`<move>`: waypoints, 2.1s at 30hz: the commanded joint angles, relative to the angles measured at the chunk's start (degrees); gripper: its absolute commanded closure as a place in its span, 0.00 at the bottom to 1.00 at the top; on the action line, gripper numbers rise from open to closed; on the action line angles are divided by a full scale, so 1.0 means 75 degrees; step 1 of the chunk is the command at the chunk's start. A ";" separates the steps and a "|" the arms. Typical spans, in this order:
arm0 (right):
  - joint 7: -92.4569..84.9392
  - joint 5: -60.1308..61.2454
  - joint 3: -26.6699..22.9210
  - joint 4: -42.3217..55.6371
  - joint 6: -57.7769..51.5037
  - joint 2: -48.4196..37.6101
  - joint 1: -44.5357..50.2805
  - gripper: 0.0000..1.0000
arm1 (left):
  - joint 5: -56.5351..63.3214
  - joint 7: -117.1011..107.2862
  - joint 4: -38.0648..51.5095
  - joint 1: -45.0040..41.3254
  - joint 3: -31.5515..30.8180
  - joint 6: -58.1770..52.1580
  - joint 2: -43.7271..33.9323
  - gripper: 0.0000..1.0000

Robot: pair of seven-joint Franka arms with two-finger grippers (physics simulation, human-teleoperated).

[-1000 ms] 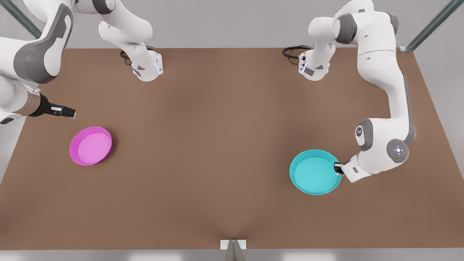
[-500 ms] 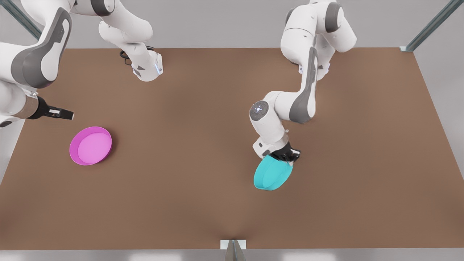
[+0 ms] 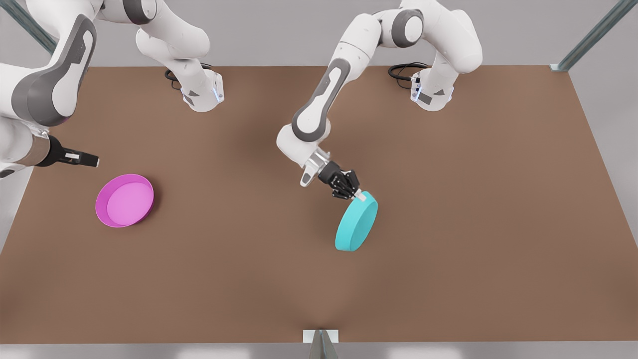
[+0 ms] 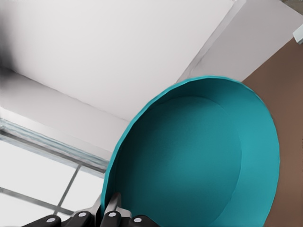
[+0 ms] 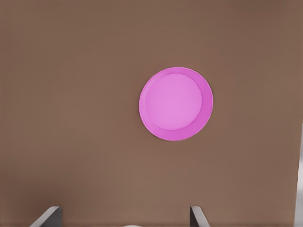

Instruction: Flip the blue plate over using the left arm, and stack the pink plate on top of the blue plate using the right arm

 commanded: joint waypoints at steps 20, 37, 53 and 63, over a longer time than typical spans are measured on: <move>-0.0300 0.0062 -0.0004 -0.0010 0.0013 0.0026 -0.0173 0.00 | 0.1505 -0.6617 -0.0076 -0.0302 -0.1262 -0.1884 0.1175 0.79; -0.0324 0.0156 -0.0004 -0.0010 0.0001 0.0061 -0.0244 0.00 | -0.2955 -0.6523 0.3239 0.0307 -0.2445 -0.1767 0.1012 0.52; -0.1823 0.0859 0.0008 -0.3420 0.6095 0.2170 -0.3232 0.00 | -0.5432 0.6156 0.0464 1.0771 -0.6957 -0.2939 -0.6242 0.00; -0.3359 0.1996 0.0090 -0.3701 0.7384 0.3143 -0.3548 0.00 | -0.5479 0.6028 0.0615 1.0749 -0.6992 -0.3572 -0.5891 0.00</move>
